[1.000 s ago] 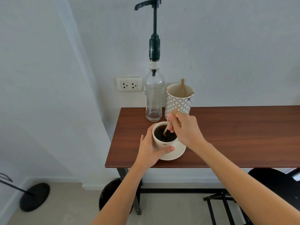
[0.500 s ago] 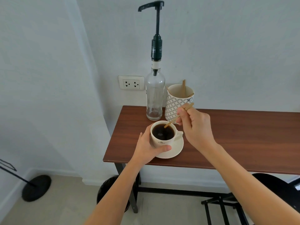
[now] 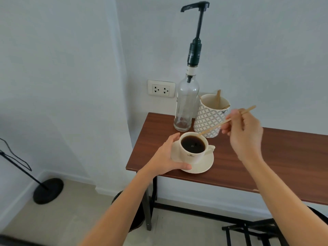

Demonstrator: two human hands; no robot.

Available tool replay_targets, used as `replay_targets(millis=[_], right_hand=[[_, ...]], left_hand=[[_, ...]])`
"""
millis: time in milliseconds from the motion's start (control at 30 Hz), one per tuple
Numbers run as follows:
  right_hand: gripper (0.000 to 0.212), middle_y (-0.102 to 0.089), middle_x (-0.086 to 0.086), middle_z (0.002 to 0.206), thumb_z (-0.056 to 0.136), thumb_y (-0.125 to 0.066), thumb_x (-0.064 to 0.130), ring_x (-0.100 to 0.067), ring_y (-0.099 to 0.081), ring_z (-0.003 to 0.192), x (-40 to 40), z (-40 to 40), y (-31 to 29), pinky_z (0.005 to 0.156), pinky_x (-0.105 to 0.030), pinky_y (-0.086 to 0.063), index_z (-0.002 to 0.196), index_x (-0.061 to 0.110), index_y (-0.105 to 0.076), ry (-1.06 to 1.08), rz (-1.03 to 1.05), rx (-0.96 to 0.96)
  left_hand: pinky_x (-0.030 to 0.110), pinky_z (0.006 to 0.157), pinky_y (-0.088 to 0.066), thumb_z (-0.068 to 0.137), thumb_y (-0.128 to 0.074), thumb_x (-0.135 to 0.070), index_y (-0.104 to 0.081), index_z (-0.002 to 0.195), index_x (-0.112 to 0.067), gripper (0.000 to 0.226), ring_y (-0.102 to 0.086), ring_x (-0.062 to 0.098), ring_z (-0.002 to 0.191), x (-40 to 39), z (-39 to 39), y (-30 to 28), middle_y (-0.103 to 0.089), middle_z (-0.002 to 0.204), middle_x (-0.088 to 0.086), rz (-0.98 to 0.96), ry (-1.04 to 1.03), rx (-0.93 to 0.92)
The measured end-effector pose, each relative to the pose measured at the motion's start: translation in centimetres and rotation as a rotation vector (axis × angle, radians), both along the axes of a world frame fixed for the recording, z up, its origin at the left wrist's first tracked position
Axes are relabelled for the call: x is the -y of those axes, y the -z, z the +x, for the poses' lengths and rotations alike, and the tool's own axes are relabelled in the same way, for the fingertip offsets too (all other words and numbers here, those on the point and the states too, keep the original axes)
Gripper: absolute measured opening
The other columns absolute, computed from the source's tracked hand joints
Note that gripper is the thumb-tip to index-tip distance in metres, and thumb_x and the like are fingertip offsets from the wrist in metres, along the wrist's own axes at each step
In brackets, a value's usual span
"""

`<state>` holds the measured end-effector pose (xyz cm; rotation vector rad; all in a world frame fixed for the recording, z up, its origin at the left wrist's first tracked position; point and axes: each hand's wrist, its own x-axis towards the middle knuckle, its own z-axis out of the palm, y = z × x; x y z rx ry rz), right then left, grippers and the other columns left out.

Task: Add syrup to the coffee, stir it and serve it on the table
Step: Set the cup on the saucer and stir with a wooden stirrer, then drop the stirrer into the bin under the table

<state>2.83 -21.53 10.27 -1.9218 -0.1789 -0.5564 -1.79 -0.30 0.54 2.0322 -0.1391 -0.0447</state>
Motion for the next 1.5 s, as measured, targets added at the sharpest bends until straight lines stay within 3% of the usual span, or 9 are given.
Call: replay_targets(millis=[167, 333, 500, 667, 767, 900, 1000, 1267, 1500], right_hand=[[0.036, -0.064, 0.001, 0.052, 0.104, -0.043, 0.028, -0.017, -0.057, 0.051, -3.7, 0.3, -2.7, 0.056, -0.032, -0.047, 0.074, 0.018, -0.060, -0.020, 0.495, -0.123], [0.035, -0.063, 0.001, 0.052, 0.106, -0.041, 0.026, -0.013, -0.058, 0.048, -13.7, -2.8, -1.7, 0.052, -0.025, -0.048, 0.079, 0.012, -0.059, -0.101, 0.661, -0.190], [0.033, -0.070, -0.004, 0.065, 0.105, -0.043, 0.029, -0.018, -0.067, 0.057, -26.4, -6.0, 3.7, 0.055, -0.030, -0.054, 0.082, 0.015, -0.063, -0.070, 0.378, -0.179], [0.027, -0.070, 0.007, 0.069, 0.103, -0.045, 0.029, -0.009, -0.069, 0.065, -34.9, -8.8, 11.6, 0.065, -0.019, -0.055, 0.088, 0.017, -0.065, -0.102, 0.047, -0.252], [0.024, -0.068, 0.005, 0.070, 0.102, -0.047, 0.027, -0.012, -0.067, 0.069, -36.7, -9.1, 17.9, 0.066, -0.025, -0.056, 0.092, 0.016, -0.065, -0.141, -0.093, -0.366], [0.020, -0.067, 0.007, 0.072, 0.103, -0.049, 0.027, -0.010, -0.068, 0.071, -37.0, -7.9, 25.1, 0.075, -0.036, -0.059, 0.095, 0.016, -0.065, -0.129, -0.231, -0.532], [0.023, -0.066, 0.009, 0.078, 0.102, -0.048, 0.029, -0.014, -0.070, 0.078, -36.8, -7.3, 28.3, 0.081, -0.038, -0.059, 0.114, 0.014, -0.062, -0.133, -0.241, -0.702], [0.026, -0.064, 0.005, 0.083, 0.104, -0.043, 0.029, -0.015, -0.070, 0.077, -36.0, -7.7, 27.5, 0.078, -0.031, -0.057, 0.118, 0.014, -0.059, -0.059, -0.228, -0.740], [0.023, -0.069, -0.014, 0.073, 0.104, -0.045, 0.027, -0.026, -0.066, 0.070, -36.2, -7.7, 18.9, 0.076, -0.038, -0.055, 0.118, 0.015, -0.059, -0.117, -0.191, -0.428]], left_hand=[[0.027, 0.115, -0.032, 0.084, -0.080, -0.032, -0.044, 0.146, -0.030, 0.071, -0.043, -0.003, 0.137, -8.3, -2.0, -0.6, -0.051, 0.146, -0.017, -0.105, -0.176, 0.119], [0.039, 0.111, -0.041, 0.095, -0.067, -0.022, -0.052, 0.137, -0.020, 0.045, -0.051, 0.008, 0.131, -20.1, -1.8, 2.1, -0.057, 0.137, -0.011, -0.091, -0.455, 0.130], [0.030, 0.107, -0.035, 0.102, -0.055, -0.023, -0.043, 0.146, -0.012, 0.047, -0.045, 0.023, 0.139, -30.2, 0.6, 5.8, -0.044, 0.150, 0.006, 0.064, -0.625, 0.092], [0.047, 0.113, -0.039, 0.103, -0.052, -0.019, -0.035, 0.150, -0.005, 0.052, -0.029, 0.038, 0.147, -35.0, 3.7, 8.8, -0.019, 0.160, 0.021, 0.206, -0.596, 0.207], [0.057, 0.116, -0.033, 0.103, -0.051, -0.022, -0.028, 0.155, -0.008, 0.058, -0.014, 0.043, 0.151, -36.4, 5.4, 11.6, -0.005, 0.164, 0.026, 0.320, -0.546, 0.261], [0.055, 0.122, -0.023, 0.100, -0.054, -0.018, -0.020, 0.158, -0.012, 0.067, -0.007, 0.042, 0.154, -37.2, 7.0, 13.8, 0.003, 0.164, 0.029, 0.396, -0.523, 0.298], [0.052, 0.122, -0.022, 0.099, -0.054, -0.019, -0.019, 0.159, -0.011, 0.070, -0.008, 0.044, 0.153, -37.2, 7.5, 14.8, 0.001, 0.163, 0.033, 0.437, -0.529, 0.320], [0.051, 0.119, -0.023, 0.099, -0.053, -0.021, -0.018, 0.160, -0.012, 0.070, -0.013, 0.045, 0.152, -37.1, 7.2, 14.8, 0.002, 0.164, 0.032, 0.436, -0.538, 0.293], [0.059, 0.121, -0.019, 0.104, -0.050, -0.029, -0.011, 0.161, -0.020, 0.071, -0.006, 0.038, 0.155, -36.0, 5.3, 11.0, 0.003, 0.168, 0.017, 0.378, -0.540, 0.148]])
